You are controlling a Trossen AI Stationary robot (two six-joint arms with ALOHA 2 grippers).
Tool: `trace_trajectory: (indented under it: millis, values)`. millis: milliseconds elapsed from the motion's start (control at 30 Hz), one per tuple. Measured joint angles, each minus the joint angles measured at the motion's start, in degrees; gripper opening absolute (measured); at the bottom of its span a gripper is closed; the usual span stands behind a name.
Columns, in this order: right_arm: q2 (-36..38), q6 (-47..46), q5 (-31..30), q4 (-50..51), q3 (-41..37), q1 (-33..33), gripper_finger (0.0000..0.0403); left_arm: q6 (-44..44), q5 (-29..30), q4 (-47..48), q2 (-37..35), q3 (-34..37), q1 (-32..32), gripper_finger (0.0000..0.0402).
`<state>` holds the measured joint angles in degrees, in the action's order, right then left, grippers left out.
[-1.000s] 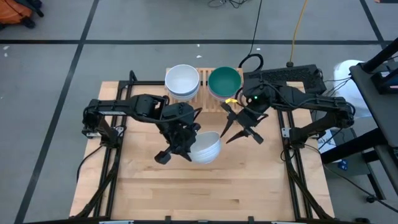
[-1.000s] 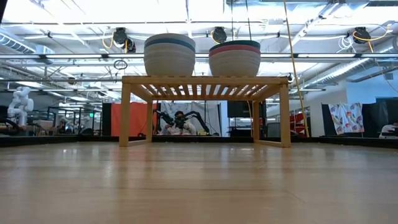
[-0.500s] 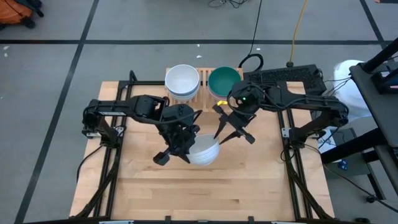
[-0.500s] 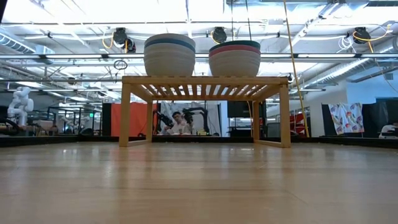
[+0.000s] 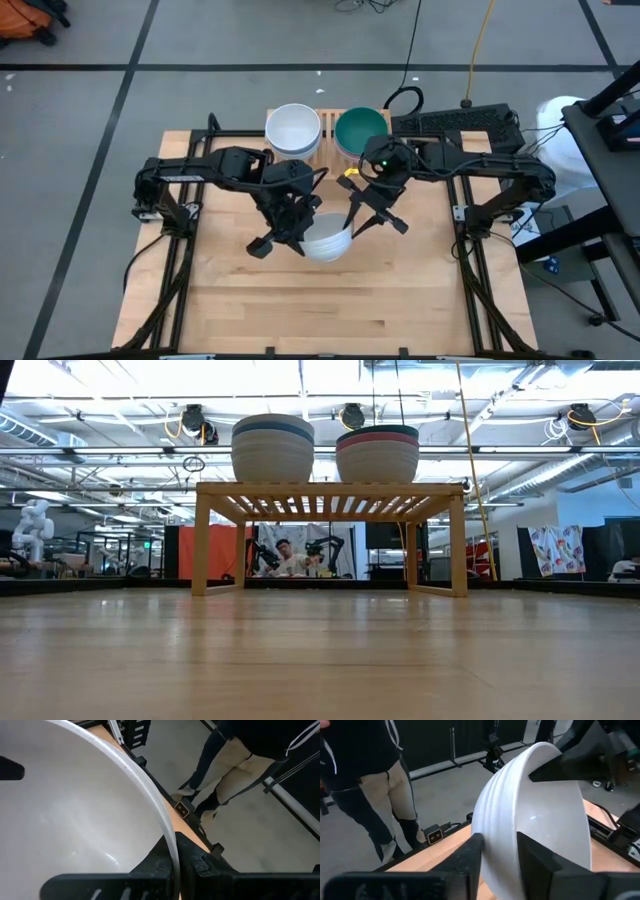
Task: Place and stack bowls onto a shelf
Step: Stack the white bowl on top of the green bowl on the shelf
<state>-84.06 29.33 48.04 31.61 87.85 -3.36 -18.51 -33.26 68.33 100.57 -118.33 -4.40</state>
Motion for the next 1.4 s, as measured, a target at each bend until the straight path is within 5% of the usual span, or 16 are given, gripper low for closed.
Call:
trace_trajectory:
  millis: [233,800,1400]
  values:
    - [-0.1,8.7,1.4,2.9,0.0,0.2,0.0015,-1.1,0.6,0.2,0.0,0.0,0.0,0.0004]
    - [-0.1,10.3,0.2,5.8,-0.1,-0.5,0.0001,6.0,2.1,-4.0,-0.2,-0.1,0.7,0.0077]
    - [2.9,10.0,-6.1,8.6,-0.1,-1.6,0.0002,4.2,4.8,-9.6,-7.0,-0.2,2.6,0.0082]
